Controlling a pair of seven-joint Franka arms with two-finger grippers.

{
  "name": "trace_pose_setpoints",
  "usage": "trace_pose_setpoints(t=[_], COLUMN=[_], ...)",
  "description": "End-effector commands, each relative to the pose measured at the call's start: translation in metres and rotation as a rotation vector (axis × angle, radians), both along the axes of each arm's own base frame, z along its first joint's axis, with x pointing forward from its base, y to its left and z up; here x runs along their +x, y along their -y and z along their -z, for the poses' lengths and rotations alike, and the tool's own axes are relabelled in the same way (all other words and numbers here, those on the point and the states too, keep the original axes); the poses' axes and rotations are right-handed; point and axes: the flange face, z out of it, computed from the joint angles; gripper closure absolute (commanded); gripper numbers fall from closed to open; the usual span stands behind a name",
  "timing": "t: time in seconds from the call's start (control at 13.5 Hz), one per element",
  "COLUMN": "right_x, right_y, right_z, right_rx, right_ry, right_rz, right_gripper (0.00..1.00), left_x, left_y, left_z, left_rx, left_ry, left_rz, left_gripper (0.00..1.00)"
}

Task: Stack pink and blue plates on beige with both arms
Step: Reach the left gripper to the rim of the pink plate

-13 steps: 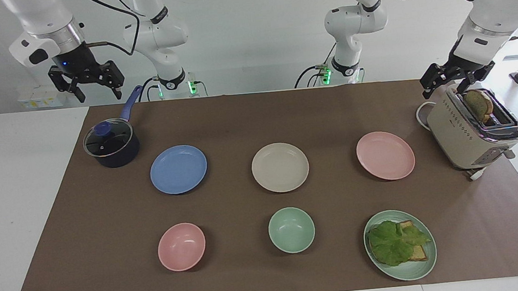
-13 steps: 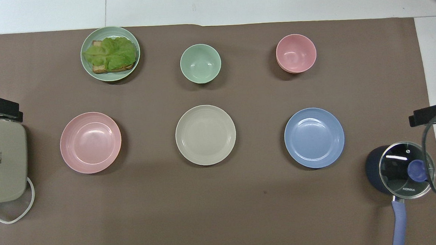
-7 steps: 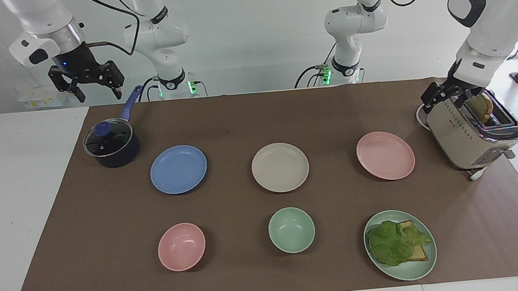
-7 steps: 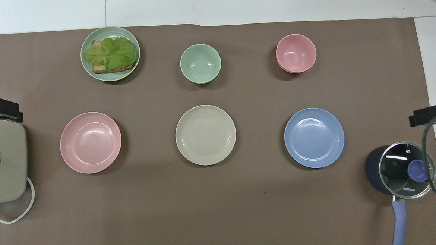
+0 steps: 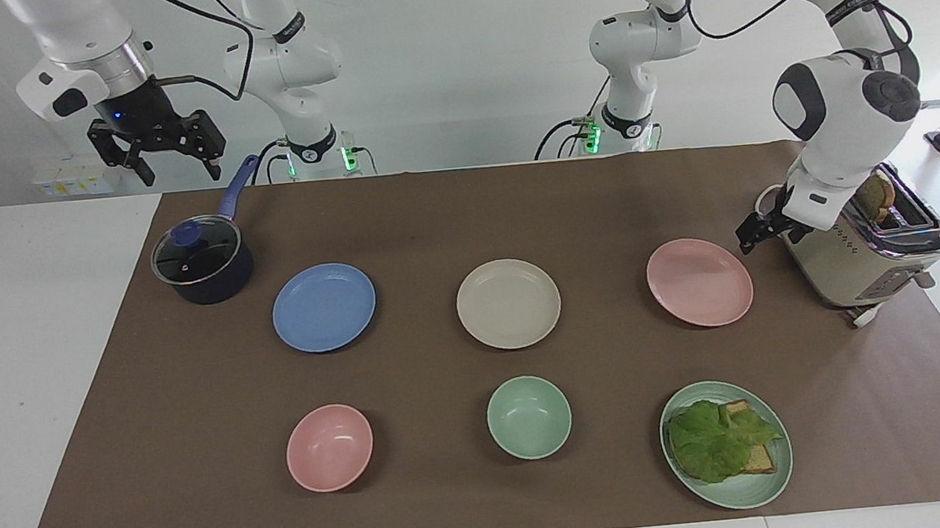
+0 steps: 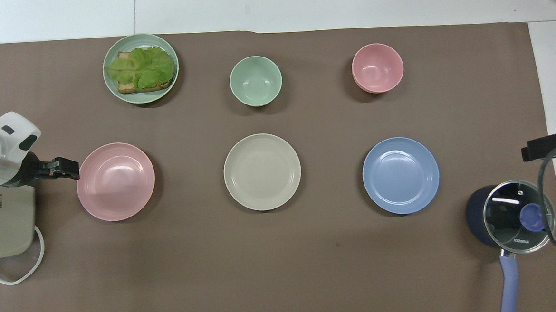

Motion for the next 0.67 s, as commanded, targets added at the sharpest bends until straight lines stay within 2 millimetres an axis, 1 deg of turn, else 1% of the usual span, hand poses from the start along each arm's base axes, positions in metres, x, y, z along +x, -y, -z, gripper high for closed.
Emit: trace_pose_setpoints(t=[0.0,0.15,0.3,0.45,0.59], right_x=[0.001,0.001,0.0,0.001,0.001], right_y=[0.001,0.001,0.001,0.001,0.001], right_z=[-0.001,-0.002,-0.002,-0.001,-0.001], right_rx=[0.001,0.001,0.001,0.001,0.001], right_ry=[0.002,0.003,0.003,0.002,0.001], right_rz=[0.009,0.009,0.009,0.008,0.009], right_gripper=[0.0,0.0,0.0,0.0,0.0], left_x=[-0.007,-0.016,-0.024,-0.026,-0.026], left_y=[-0.006,-0.008,-0.007,-0.007,-0.007], left_z=[0.032,0.056,0.073,0.081,0.081], left_rx=[-0.006,-0.008,-0.008,-0.005,-0.004], left_ry=[-0.018,-0.027,-0.018,-0.031,-0.037], left_rz=[-0.017,-0.024,-0.051,-0.081,-0.102], left_gripper=[0.0,0.0,0.0,0.0,0.0])
